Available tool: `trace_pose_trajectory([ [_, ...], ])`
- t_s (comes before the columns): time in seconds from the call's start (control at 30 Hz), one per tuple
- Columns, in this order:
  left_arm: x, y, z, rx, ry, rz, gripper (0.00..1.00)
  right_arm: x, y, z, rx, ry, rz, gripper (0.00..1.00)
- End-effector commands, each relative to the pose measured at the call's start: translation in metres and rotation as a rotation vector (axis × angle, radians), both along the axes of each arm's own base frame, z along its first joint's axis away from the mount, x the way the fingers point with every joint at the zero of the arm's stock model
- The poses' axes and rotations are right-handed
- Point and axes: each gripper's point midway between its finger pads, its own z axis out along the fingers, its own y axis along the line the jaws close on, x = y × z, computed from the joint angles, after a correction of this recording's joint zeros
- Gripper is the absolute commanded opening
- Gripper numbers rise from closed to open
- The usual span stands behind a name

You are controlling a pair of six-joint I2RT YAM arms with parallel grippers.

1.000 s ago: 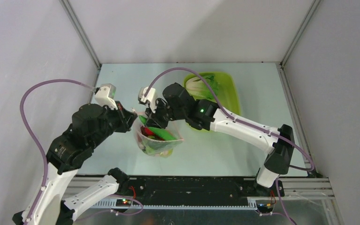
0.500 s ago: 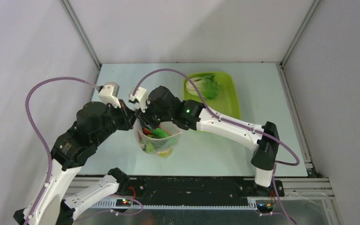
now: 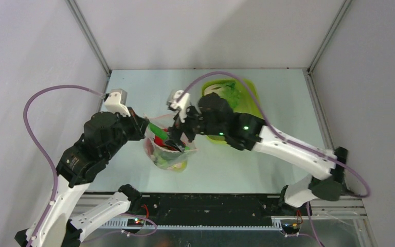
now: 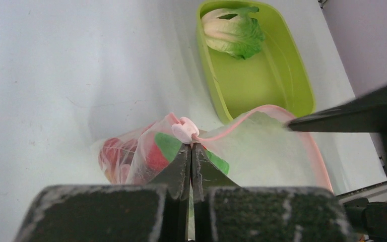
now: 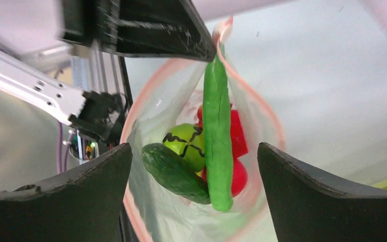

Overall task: Place the food in the zip-top bag and seal the zipper
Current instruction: Adjust the fake vegetable in the zipper food storage bag, then pick up the fake vegetable from the bin.

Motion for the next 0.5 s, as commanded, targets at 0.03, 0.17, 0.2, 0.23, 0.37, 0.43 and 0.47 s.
trace_pose_trajectory([
  [0.03,0.012,0.001,0.019,-0.021,-0.081,0.034,0.00,0.000,-0.037,0.089,0.295,-0.139,-0.027,0.99],
  [0.17,0.013,0.001,0.019,-0.011,-0.088,0.031,0.00,0.044,-0.072,0.097,0.348,-0.121,-0.182,0.99],
  [0.2,0.013,0.001,0.020,-0.010,-0.089,0.030,0.00,0.056,-0.076,0.089,0.332,-0.093,-0.217,0.99],
  [0.23,0.013,0.000,0.020,-0.010,-0.089,0.027,0.00,0.079,-0.089,0.084,0.319,-0.088,-0.280,1.00],
  [0.37,0.015,-0.003,0.019,-0.005,-0.085,0.014,0.00,0.151,-0.125,0.033,0.186,0.006,-0.437,0.99],
  [0.43,0.016,-0.004,0.018,0.003,-0.080,0.011,0.00,0.184,-0.140,-0.002,0.051,-0.050,-0.411,0.99],
  [0.47,0.016,-0.004,0.017,0.007,-0.078,0.011,0.00,0.200,-0.153,-0.011,0.003,-0.091,-0.418,0.99],
])
